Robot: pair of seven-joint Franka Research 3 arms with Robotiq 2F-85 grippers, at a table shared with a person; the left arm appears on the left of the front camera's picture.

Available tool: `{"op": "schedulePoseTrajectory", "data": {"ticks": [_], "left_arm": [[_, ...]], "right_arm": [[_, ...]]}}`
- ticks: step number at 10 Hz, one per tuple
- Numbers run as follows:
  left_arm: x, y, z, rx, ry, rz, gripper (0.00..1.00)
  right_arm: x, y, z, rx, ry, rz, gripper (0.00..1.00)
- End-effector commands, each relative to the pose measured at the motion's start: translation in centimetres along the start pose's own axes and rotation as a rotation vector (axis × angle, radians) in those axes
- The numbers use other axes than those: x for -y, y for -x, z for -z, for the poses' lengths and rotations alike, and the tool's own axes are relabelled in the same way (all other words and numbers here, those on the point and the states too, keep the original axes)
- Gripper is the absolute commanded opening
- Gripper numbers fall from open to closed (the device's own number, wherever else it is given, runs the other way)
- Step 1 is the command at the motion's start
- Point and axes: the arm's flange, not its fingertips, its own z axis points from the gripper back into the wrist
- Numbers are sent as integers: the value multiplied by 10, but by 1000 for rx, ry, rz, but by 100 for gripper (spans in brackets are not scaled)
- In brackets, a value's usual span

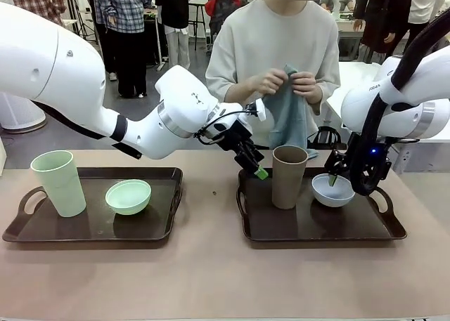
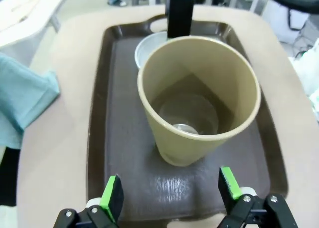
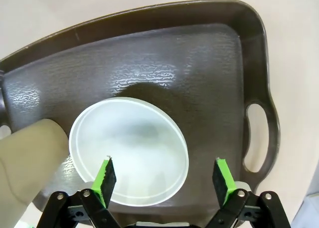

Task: Set up a tray with a mat and arrange the tableware.
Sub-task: Pick up the Picnic Bowl and Reusable plastic cup from the Handle tray in front of the human's position and hold them in the air.

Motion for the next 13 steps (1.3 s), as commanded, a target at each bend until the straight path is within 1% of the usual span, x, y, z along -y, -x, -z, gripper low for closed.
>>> {"op": "schedulePoseTrajectory", "data": {"ticks": [1, 2, 6, 8, 10, 13], "left_arm": [[7, 6, 1, 82, 66, 65, 100], [12, 6, 4, 103, 88, 98, 100], [25, 3, 22, 91, 114, 109, 100], [29, 3, 35, 87, 64, 116, 100], [36, 1, 47, 60, -26, 152, 100], [35, -2, 56, 40, -53, 155, 100]], "right_arm": [[-3, -7, 1, -1, 31, 23, 100], [-3, -8, 3, -10, 30, 21, 100], [0, -8, 5, -30, 20, 11, 100], [0, -6, 5, -32, 22, 2, 100], [0, -7, 6, -36, 25, -4, 100], [-1, -6, 7, -41, 30, -11, 100]]}}
